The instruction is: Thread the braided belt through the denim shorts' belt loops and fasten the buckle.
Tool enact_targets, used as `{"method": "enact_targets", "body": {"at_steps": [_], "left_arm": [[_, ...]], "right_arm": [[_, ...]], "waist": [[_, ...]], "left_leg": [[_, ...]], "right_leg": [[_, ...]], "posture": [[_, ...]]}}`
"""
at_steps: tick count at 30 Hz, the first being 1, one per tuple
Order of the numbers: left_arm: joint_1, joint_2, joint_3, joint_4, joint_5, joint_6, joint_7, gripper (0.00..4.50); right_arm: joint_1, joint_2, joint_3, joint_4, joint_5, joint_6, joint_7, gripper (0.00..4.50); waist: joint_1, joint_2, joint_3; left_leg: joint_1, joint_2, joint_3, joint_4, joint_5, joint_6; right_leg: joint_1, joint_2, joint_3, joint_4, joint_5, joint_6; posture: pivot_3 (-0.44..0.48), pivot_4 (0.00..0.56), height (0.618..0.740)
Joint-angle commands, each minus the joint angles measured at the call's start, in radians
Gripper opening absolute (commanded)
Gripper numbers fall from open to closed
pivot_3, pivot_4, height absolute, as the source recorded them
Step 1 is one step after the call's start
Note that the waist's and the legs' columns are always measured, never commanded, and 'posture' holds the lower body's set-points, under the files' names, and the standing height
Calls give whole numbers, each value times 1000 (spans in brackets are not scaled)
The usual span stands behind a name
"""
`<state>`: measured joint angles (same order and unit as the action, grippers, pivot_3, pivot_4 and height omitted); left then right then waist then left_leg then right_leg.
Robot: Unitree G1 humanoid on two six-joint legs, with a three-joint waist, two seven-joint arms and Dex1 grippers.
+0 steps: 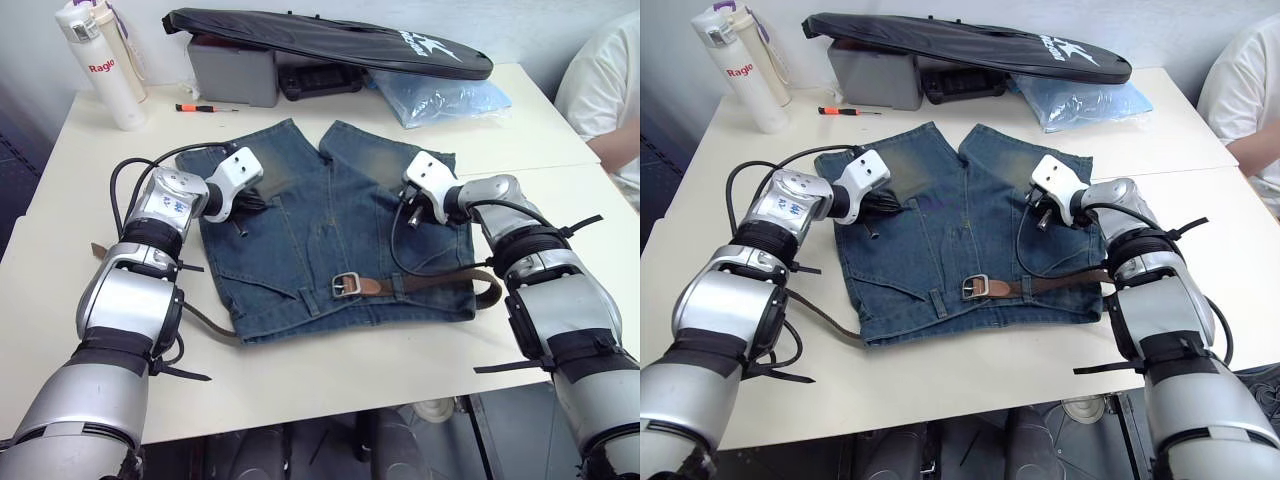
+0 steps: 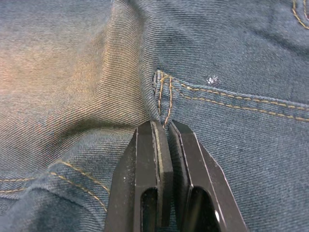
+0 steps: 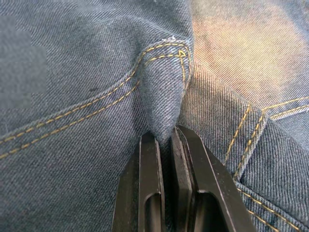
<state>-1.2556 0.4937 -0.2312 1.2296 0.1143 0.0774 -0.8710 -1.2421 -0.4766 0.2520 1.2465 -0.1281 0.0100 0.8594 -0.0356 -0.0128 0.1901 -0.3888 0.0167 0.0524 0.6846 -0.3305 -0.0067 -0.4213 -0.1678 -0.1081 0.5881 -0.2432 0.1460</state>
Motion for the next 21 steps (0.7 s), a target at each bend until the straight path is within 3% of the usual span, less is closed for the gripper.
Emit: {"method": "enact_targets", "body": {"at_steps": [1,6,8,12,14,17,21], "left_arm": [[-13,30,54,-5,-22,24,-52,1560],[-22,83,101,-48,-39,68,-127,3897],[-21,120,127,-92,-69,116,-191,4487],[19,181,190,-256,-159,287,-329,4487],[90,223,224,-432,-242,426,-427,4487],[293,304,270,-790,-384,570,-543,4487],[535,383,351,-1083,-493,658,-536,4487]], "right_arm": [[-42,-16,-37,1,1,8,40,1232],[-83,-44,-89,-35,32,22,106,3756],[-97,-61,-123,-77,67,47,145,4459],[-56,-94,-186,-230,144,151,252,4459],[19,-118,-210,-391,195,263,301,4459],[197,-162,-217,-725,275,452,364,4459],[415,-230,-220,-1123,381,664,389,4459]], "waist": [[-1,0,0],[-5,0,0],[-9,0,0],[-21,1,1],[-26,1,1],[-52,3,2],[-49,8,4]], "left_leg": [[0,0,0,0,0,0],[-1,0,2,0,0,0],[-2,0,3,0,0,0],[-3,1,5,-2,0,0],[-3,1,3,-3,0,0],[-2,-6,-26,-8,3,1],[-4,-19,-72,-18,13,-4]], "right_leg": [[0,0,0,0,0,0],[-4,0,0,2,0,0],[-5,0,1,2,0,0],[-8,0,1,3,0,0],[-7,-1,-1,2,0,0],[6,-13,-30,8,0,0],[16,-21,-50,16,0,0]], "posture": [[0,150,740],[0,150,740],[0,150,740],[0,150,740],[0,150,740],[0,150,740],[0,150,740]]}}
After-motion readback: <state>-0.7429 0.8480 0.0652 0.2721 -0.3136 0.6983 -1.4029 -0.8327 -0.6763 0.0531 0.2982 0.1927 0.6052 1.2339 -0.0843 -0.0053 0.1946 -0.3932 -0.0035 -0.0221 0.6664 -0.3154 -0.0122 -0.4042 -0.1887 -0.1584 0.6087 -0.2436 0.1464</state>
